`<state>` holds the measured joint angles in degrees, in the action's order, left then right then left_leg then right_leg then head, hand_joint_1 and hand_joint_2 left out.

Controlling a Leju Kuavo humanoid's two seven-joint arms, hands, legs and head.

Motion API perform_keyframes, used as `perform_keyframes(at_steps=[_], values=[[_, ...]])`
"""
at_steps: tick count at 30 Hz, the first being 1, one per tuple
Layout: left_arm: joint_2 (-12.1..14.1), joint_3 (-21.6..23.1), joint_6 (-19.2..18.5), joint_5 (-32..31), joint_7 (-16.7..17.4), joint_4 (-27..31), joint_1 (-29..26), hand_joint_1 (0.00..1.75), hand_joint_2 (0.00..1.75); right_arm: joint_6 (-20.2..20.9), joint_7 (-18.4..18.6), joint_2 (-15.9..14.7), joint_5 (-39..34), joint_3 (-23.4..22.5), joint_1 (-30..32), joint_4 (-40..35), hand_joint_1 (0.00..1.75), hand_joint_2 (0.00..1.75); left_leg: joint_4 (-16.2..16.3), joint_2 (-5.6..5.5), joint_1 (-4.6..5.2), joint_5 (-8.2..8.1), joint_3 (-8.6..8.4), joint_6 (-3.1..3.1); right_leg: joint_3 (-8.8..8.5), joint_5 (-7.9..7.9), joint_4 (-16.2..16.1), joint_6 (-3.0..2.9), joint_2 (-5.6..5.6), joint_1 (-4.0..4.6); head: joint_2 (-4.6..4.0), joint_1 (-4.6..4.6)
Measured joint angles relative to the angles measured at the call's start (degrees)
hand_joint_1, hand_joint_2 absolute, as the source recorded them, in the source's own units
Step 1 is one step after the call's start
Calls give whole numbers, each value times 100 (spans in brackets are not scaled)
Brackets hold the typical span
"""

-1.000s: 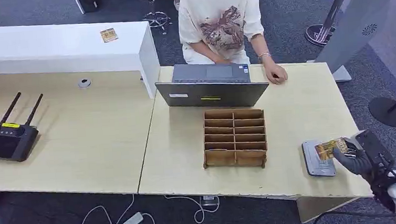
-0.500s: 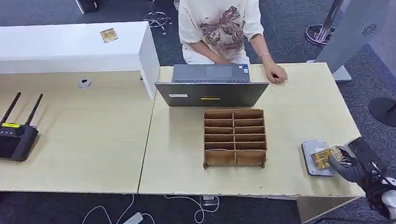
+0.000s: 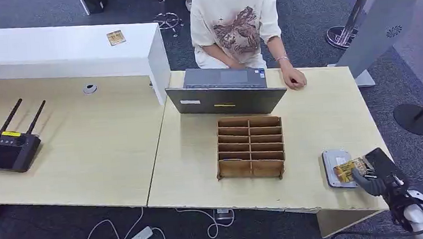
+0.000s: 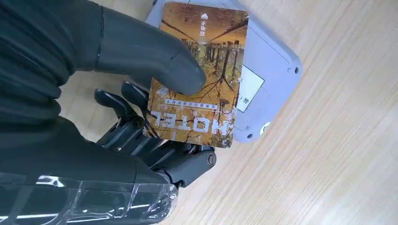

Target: Pass the card to the sensor for recognition and then transmit it.

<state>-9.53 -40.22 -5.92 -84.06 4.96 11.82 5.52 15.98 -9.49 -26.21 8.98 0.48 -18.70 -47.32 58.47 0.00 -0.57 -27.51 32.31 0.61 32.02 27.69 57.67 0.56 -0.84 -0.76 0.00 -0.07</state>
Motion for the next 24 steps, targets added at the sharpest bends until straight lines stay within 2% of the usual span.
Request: perform_keyframes(at_steps=[24], values=[[-9, 0, -28, -13, 33, 0, 3, 0, 0, -157, 109, 146, 533, -26, -28, -46, 175, 175, 0, 2, 0, 0, -5, 0, -5, -1, 0, 0, 2, 0, 0, 2]])
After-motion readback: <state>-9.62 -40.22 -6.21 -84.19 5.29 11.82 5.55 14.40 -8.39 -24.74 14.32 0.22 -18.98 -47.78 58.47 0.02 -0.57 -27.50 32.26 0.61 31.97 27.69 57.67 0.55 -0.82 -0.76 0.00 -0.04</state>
